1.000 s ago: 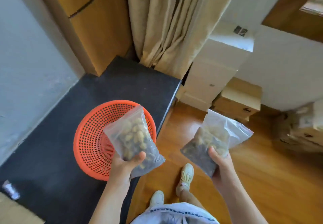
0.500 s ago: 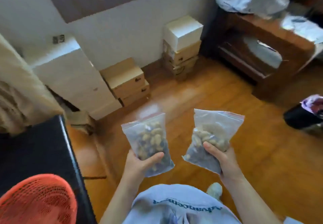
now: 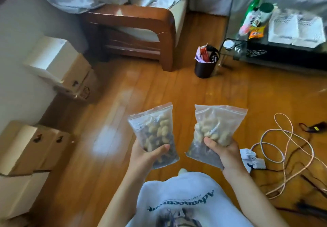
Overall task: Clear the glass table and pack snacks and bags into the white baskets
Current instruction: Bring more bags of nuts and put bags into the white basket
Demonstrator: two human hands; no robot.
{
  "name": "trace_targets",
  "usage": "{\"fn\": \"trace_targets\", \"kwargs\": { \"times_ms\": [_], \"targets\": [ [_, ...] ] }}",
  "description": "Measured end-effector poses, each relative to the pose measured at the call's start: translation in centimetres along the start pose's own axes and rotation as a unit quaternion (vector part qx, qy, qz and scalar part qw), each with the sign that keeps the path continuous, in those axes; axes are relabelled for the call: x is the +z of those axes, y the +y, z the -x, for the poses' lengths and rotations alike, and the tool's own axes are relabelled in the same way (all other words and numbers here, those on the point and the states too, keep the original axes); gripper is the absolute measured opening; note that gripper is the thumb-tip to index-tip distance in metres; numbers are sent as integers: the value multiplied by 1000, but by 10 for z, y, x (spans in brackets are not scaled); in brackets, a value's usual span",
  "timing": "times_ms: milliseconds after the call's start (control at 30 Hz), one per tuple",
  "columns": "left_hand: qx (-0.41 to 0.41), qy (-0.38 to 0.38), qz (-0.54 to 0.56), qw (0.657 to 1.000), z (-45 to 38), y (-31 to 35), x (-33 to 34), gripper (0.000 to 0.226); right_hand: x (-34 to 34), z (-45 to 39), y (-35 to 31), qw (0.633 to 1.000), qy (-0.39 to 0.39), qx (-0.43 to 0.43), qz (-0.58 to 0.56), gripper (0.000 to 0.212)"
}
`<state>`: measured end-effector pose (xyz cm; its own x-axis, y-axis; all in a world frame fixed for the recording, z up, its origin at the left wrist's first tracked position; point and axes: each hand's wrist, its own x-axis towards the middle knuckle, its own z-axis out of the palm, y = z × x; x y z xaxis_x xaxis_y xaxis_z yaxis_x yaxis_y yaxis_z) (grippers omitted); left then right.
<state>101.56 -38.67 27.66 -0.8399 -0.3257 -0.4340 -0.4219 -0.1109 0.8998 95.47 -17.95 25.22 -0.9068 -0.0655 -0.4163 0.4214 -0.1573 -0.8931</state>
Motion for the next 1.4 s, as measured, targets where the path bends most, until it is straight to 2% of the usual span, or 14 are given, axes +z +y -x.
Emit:
{"fn": "trace_targets", "kwargs": {
  "times_ms": [67, 200, 400, 567, 767, 867, 933, 1067, 1167, 1300, 1400],
  "targets": [
    [0, -15, -17, 1000, -21, 10, 20, 47, -19, -15, -8, 999, 29, -3, -14, 23],
    [-12, -41, -30, 999, -67, 26, 52, 45, -47, -42, -20, 994, 90, -6, -53, 36],
    [-12, -107, -55, 993, -158, 59, 96, 55, -68, -107, -38, 980, 182, 1, -84, 26],
    [5, -167, -69, 984, -251, 105, 140, 50, -66, -185, -80, 968, 235, -8, -91, 21],
    [35, -272, -100, 956, -343, 170, 192, 37, -62, -258, -142, 952, 272, -31, -135, 23],
    [41, -313, -107, 943, -374, 189, 225, 38, -73, -278, -158, 941, 299, -29, -155, 32],
    [42, -333, -109, 936, -388, 196, 248, 40, -85, -290, -165, 932, 321, -30, -164, 28],
    [37, -366, -120, 922, -412, 203, 303, 41, -120, -315, -175, 918, 348, -33, -186, 26],
    [30, -376, -128, 917, -427, 206, 351, 38, -156, -339, -185, 909, 367, -35, -195, 41],
    [26, -377, -132, 916, -442, 214, 429, 40, -217, -379, -207, 907, 377, -41, -182, 25],
    [21, -381, -130, 915, -447, 225, 491, 48, -265, -403, -235, 915, 365, -51, -165, 27]
  ]
}}
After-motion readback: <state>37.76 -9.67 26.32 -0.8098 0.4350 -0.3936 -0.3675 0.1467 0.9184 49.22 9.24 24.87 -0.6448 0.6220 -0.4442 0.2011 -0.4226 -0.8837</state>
